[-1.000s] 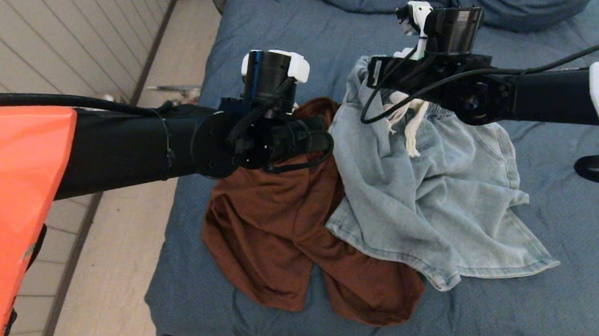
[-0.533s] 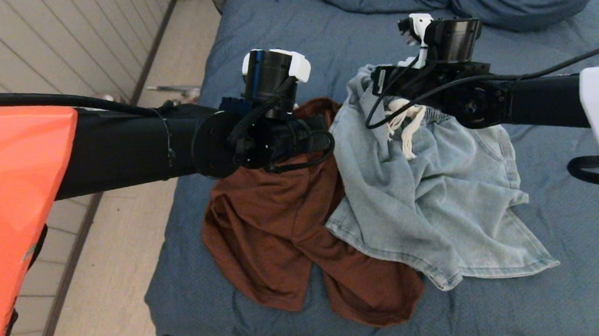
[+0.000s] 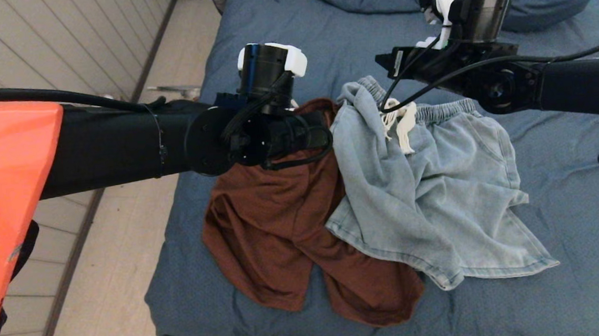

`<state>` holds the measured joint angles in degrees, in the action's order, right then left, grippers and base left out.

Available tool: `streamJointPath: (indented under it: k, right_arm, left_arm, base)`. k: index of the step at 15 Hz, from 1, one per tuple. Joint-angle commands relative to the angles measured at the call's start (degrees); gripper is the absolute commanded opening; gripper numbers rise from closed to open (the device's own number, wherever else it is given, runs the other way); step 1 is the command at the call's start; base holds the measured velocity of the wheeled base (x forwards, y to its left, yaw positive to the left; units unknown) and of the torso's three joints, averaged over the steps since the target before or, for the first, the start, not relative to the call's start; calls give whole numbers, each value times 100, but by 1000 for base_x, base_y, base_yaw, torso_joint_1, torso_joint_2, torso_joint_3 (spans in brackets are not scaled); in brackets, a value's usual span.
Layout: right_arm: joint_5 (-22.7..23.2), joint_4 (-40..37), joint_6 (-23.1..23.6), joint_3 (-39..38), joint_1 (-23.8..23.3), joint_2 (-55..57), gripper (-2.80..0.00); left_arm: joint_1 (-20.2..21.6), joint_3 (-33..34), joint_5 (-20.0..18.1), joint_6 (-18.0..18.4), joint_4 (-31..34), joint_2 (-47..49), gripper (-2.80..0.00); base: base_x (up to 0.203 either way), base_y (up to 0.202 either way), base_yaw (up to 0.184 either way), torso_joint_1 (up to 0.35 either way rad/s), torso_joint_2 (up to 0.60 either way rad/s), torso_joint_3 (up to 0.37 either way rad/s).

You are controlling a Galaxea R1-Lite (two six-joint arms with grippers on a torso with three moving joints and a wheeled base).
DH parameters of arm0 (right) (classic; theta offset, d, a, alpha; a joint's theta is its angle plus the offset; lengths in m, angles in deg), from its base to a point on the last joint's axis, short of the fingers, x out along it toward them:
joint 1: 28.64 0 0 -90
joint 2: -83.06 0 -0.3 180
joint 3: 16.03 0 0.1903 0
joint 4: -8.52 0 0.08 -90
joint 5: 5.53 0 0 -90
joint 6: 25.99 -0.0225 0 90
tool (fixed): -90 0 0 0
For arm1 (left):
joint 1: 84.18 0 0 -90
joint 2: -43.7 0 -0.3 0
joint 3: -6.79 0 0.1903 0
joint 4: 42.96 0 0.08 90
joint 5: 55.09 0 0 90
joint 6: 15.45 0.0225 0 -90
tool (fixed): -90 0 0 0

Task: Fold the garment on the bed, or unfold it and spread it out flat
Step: Unford the blue shorts

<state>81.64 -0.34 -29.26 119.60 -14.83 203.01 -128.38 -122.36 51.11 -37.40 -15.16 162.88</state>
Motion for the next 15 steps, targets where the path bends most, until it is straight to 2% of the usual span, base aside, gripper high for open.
streamJointPath:
  k: [1,3,4,6,7,8,9,10,12,15]
  right_arm:
    - [1,-339,-55,-11,-93,-424,0]
    - [-10,-700,-331,-75,-427,-582,0]
    - [-13,-1213,-633,-164,-624,-744,-280]
    - [34,-2208,-1227,-380,-959,-1057,-280]
    - [160,-2748,-1343,-427,-1106,-1132,-280]
    - [316,-3615,-1465,-475,-1258,-1235,-280]
    - [472,-4413,-1626,-555,-1459,-1394,-280]
    - [562,-4895,-1723,-762,-1661,-1585,-280]
    - [589,-5191,-1741,-1309,-1809,-1871,-280]
    - [576,-5171,-1669,-2526,-1999,-2491,-280]
  left_arm:
    - [-1,14,15,-19,6,-141,-280]
    - [-1,103,15,3,20,-313,-280]
    - [-5,288,11,28,28,-496,-280]
    - [-47,636,-54,79,62,-844,-280]
    - [-104,790,-227,92,71,-909,-280]
    - [-180,924,-352,100,75,-911,-280]
    - [-223,983,-378,103,69,-816,-280]
    - [-243,1009,-403,89,65,-674,-280]
    - [-323,1077,-440,59,62,-425,-280]
    - [-614,1328,-442,17,69,-377,-280]
  base:
    - [0,0,0,0,0,0]
    - [0,0,0,0,0,0]
    - [0,0,0,0,0,0]
    - [0,0,0,0,0,0]
    - [0,0,0,0,0,0]
    - [0,0,0,0,0,0]
    - [0,0,0,0,0,0]
    - [0,0,0,0,0,0]
    - [0,0,0,0,0,0]
    - [0,0,0,0,0,0]
